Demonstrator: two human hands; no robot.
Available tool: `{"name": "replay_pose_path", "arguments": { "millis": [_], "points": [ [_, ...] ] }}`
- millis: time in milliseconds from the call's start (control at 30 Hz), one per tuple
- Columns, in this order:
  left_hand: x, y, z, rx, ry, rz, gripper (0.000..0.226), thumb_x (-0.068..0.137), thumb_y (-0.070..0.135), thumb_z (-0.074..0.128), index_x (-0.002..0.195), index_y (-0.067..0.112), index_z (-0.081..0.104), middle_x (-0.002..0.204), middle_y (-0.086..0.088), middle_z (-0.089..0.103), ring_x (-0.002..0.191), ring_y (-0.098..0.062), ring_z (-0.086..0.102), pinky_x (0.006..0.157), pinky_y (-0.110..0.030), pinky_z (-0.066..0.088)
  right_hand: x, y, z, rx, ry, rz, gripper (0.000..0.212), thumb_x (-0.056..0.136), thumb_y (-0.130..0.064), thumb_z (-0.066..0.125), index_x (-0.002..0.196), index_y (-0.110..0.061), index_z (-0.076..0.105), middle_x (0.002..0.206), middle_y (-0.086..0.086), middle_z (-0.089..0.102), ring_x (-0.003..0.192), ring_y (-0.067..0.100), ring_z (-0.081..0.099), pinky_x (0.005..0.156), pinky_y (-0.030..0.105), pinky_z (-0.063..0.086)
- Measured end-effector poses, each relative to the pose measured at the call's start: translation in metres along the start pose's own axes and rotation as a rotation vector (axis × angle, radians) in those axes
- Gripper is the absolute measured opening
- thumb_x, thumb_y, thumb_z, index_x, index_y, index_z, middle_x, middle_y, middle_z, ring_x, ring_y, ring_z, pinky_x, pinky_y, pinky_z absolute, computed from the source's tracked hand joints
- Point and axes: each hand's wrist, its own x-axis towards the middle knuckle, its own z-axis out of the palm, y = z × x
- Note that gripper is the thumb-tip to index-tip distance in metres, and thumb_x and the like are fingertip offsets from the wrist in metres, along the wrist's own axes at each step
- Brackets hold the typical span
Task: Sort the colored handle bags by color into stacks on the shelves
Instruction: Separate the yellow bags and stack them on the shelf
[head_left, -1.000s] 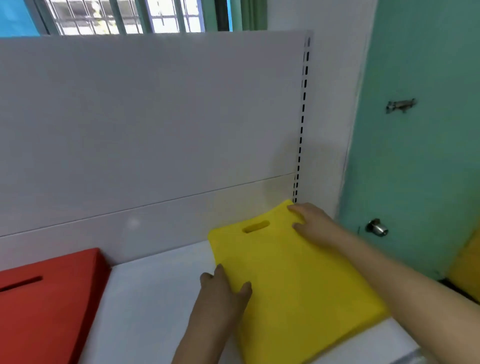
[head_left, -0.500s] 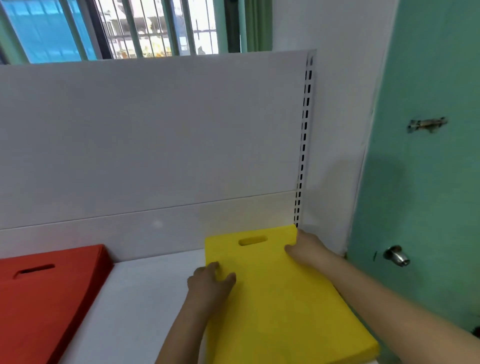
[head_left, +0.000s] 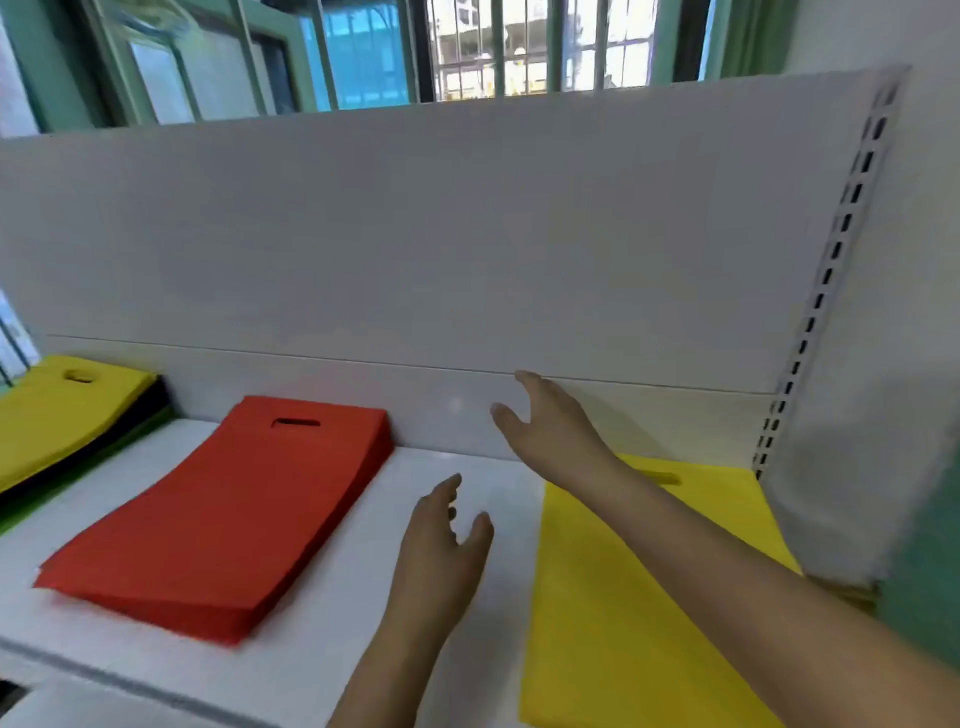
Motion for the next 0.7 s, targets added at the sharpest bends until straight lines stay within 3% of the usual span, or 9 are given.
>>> {"name": "replay_pose_path", "arguments": {
  "millis": [167,300,433,600,700],
  "points": [
    [-0.014,-0.023,-0.085,-0.039,0.113,0.029,0.053,0.096,0.029,0.057,0.146,0.031,0.038,0.138,0.014,0.047,0.118,0.000,0.048,0.095,-0.017,0.041,0.009,-0.081,0.064,0.077,-0.014,-0.118,0.066,0.098,-0.045,0.047,0.152,-0.014,0.025,0.157,0.003,0.027,0.145,0.017,0.023,0.115,0.029,0.020],
    [-0.017,-0.053,-0.190,-0.053,0.271,0.034,0.050,0.096,0.028,0.058,0.144,0.030,0.043,0.131,0.011,0.054,0.111,0.002,0.054,0.095,-0.021,0.046,0.026,-0.165,0.136,0.108,-0.013,-0.196,0.067,0.096,-0.042,0.051,0.151,-0.012,0.027,0.156,0.005,0.030,0.144,0.019,0.026,0.115,0.029,0.019],
    [-0.027,-0.101,-0.299,-0.071,0.385,-0.009,0.045,0.097,0.030,0.055,0.141,0.033,0.043,0.124,0.015,0.055,0.107,0.004,0.054,0.087,-0.017,0.046,0.033,-0.255,0.222,0.121,-0.059,-0.250,0.067,0.096,-0.039,0.054,0.150,-0.008,0.030,0.154,0.010,0.033,0.142,0.023,0.031,0.113,0.029,0.022],
    [-0.030,-0.169,-0.413,-0.005,0.505,-0.102,0.048,0.097,0.037,0.054,0.143,0.036,0.039,0.132,0.014,0.052,0.113,-0.002,0.052,0.096,-0.031,0.050,0.040,-0.336,0.303,0.119,-0.126,-0.300,0.049,0.095,-0.033,0.057,0.134,-0.004,0.045,0.137,0.013,0.048,0.128,0.028,0.042,0.095,0.028,0.032],
    [-0.023,-0.190,-0.452,0.029,0.521,-0.116,0.049,0.097,0.036,0.055,0.143,0.033,0.040,0.134,0.012,0.050,0.115,-0.005,0.050,0.097,-0.036,0.050,0.060,-0.352,0.340,0.084,-0.166,-0.299,0.064,0.089,-0.053,0.051,0.133,-0.007,0.043,0.134,0.012,0.048,0.124,0.033,0.046,0.095,0.038,0.039]
  ]
}}
